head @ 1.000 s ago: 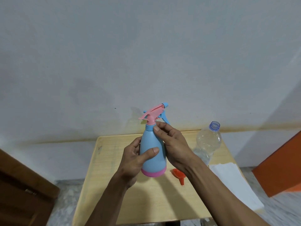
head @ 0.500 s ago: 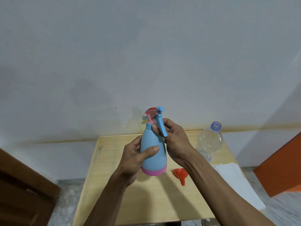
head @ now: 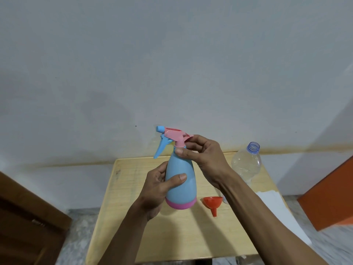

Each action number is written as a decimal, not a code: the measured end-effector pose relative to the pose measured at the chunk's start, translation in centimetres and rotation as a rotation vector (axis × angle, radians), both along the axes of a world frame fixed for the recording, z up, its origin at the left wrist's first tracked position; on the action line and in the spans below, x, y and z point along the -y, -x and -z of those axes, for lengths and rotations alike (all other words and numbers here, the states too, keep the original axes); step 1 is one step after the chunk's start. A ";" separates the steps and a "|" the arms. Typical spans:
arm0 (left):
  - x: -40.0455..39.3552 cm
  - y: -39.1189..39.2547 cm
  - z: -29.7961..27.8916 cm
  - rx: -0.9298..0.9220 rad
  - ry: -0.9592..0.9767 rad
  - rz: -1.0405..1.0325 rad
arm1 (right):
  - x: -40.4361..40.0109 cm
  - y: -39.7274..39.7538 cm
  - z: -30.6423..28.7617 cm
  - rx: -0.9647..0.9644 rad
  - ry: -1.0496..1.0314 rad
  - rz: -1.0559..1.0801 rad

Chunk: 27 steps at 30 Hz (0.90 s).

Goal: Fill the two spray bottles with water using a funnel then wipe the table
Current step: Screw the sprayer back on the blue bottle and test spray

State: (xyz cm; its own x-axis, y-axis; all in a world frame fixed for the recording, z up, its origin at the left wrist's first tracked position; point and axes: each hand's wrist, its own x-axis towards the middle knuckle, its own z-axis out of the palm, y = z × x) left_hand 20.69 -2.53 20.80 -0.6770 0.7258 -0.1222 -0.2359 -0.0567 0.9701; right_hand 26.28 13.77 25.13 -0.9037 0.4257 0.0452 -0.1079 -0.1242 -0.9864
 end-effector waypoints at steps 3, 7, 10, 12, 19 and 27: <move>0.0 -0.1 0.0 -0.008 0.003 0.023 | -0.1 0.2 0.0 -0.018 0.002 -0.067; 0.0 -0.2 0.0 0.004 0.002 0.047 | -0.4 0.1 -1.5 0.009 0.008 -0.146; -0.1 -0.3 -0.1 0.007 -0.005 0.033 | -0.2 0.1 -2.2 0.017 -0.105 -0.048; -0.1 -0.3 -0.1 -0.004 0.002 0.012 | 0.3 0.1 -2.3 0.012 -0.186 0.055; -0.1 -0.2 -0.3 0.043 0.000 0.057 | 1.1 0.2 -2.6 0.002 -0.311 0.217; 0.2 -0.4 -0.3 0.124 -0.053 0.227 | 0.8 0.7 -2.2 0.109 -0.334 -0.046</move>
State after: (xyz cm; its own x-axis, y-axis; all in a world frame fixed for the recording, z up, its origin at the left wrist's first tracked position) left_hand 21.08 -2.69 21.15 -0.4783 0.8651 -0.1515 -0.3653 -0.0391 0.9301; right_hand 25.56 12.99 27.32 -0.9287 0.3628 0.0769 -0.0011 0.2047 -0.9788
